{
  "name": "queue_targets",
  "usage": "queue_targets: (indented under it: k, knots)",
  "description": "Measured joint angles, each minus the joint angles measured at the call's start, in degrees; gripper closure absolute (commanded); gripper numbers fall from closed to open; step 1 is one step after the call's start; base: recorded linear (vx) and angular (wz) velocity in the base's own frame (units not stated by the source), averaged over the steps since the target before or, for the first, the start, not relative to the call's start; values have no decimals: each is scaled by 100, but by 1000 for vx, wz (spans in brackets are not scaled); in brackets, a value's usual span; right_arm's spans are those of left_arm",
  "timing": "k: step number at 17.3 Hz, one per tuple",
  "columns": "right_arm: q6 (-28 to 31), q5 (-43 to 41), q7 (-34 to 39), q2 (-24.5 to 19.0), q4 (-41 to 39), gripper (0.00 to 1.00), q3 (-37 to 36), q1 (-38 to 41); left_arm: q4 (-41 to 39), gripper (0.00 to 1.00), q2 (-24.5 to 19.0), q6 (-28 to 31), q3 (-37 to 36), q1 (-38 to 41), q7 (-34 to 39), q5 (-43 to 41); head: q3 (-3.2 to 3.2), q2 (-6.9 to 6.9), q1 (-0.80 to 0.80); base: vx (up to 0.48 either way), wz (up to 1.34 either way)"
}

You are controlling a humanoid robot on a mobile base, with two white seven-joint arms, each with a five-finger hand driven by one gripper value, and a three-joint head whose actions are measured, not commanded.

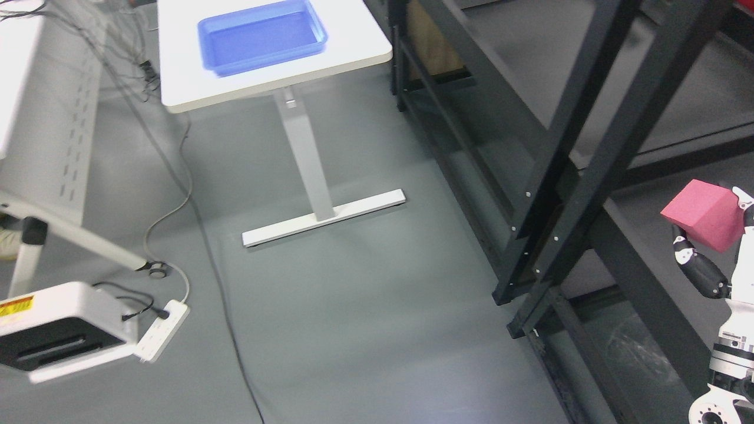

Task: Pick pink block from left shelf to tray
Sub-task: 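Carry the pink block in the right hand while turning to the blue tray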

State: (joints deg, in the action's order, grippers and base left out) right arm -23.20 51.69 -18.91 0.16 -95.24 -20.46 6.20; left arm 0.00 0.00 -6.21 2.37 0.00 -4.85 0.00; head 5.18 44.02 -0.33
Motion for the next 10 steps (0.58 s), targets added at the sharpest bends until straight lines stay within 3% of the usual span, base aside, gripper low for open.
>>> queue_targets:
  k: [10]
  knots:
    - [0,-1,6,-10,-7,96,-3,-9,0,0,0,0,0,0,0,0,0,0,0,-137,765]
